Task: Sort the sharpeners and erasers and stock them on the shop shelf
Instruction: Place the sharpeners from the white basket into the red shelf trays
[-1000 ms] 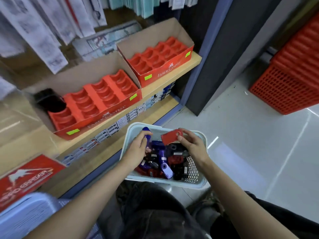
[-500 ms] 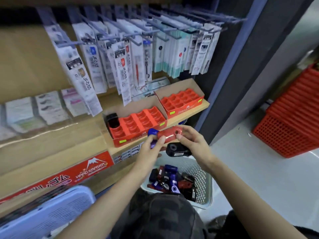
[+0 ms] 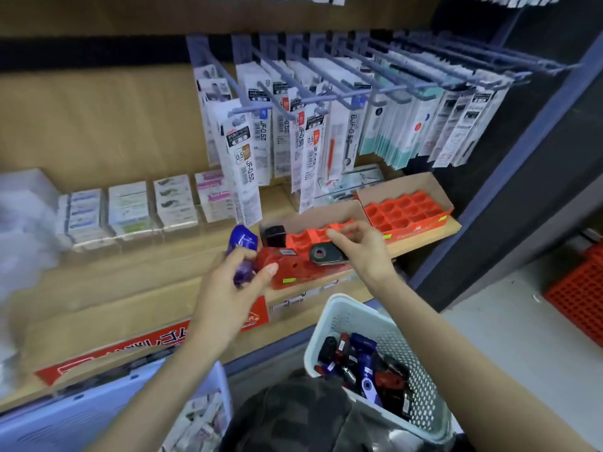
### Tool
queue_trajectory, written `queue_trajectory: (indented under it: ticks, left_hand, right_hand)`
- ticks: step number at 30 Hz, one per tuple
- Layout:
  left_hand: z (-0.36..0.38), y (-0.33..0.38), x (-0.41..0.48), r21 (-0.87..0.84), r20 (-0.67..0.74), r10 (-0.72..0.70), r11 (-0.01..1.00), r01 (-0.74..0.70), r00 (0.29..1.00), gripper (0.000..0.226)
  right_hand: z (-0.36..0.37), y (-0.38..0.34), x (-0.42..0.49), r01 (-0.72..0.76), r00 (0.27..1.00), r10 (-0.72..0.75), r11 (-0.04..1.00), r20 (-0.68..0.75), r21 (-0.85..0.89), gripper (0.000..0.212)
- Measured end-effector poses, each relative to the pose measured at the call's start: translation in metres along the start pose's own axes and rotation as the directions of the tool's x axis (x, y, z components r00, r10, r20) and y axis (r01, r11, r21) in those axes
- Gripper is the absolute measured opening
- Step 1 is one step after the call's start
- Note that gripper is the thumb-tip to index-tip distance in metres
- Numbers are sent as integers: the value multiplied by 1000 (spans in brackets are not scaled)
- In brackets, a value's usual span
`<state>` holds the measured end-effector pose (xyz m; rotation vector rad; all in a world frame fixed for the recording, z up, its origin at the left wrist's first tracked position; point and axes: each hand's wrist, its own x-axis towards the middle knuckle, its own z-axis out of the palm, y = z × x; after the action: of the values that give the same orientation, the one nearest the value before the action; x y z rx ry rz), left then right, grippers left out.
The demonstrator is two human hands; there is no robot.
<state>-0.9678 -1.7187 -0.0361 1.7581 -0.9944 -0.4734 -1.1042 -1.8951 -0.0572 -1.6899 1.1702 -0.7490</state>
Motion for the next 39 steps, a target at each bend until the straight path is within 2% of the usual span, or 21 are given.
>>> queue_trajectory:
  ticks: [4,6,9,12,15,18,20,23,25,28,32,37,39]
  left_hand:
    - [-29,-18,3,-73,-16,-79,994,78,997,9]
    - [-35,-28,1,-116,-24,-96,989,93,995,11]
    - [-39,-34,2,-161,-52,-115,981,105,992,13]
    - [-42,-39,3,-180,-64,-121,978,108,991,26]
    - [-43,-39,2,-188,-57,-121,976,109,991,24]
    - [-45,-38,1,-186,-56,-134,975,121,989,22]
    - [-46,-37,0,-187,-49,-127,976,116,991,22]
    - [-48,-37,-2,-179,-35,-125,977,116,992,26]
    - [-48,-38,-2,-171,-34,-127,978,119,991,26]
    - [-46,-38,-2,-171,-31,-132,977,125,991,22]
    - [-43,-35,-3,-175,-25,-116,979,110,993,24]
    - [-44,-36,-2,-166,-28,-119,980,113,992,20]
    - [-45,-37,-1,-168,-36,-131,978,123,991,19]
  right_hand:
    - [35,-28,15,248,966,-229,954,120,-172,30]
    - [51,-32,21,423,892,-352,870,283,-251,30]
    - [69,-25,26,590,784,-411,728,465,-351,31]
    - [76,-17,25,586,789,-427,740,442,-330,33]
    - [82,-9,21,538,833,-437,784,340,-309,37]
    - [92,4,16,508,856,-480,714,191,-482,42]
    - [93,7,13,463,871,-476,709,122,-532,44]
    - [89,6,10,463,886,-392,775,249,-430,35]
    - [82,2,10,413,889,-300,853,345,-320,33]
    - [74,-6,11,381,900,-288,885,326,-268,30]
    - [73,-9,15,453,889,-388,826,244,-335,19]
    - [76,-2,14,659,751,-513,630,416,-412,27]
    - [76,-2,12,671,739,-517,620,431,-408,30]
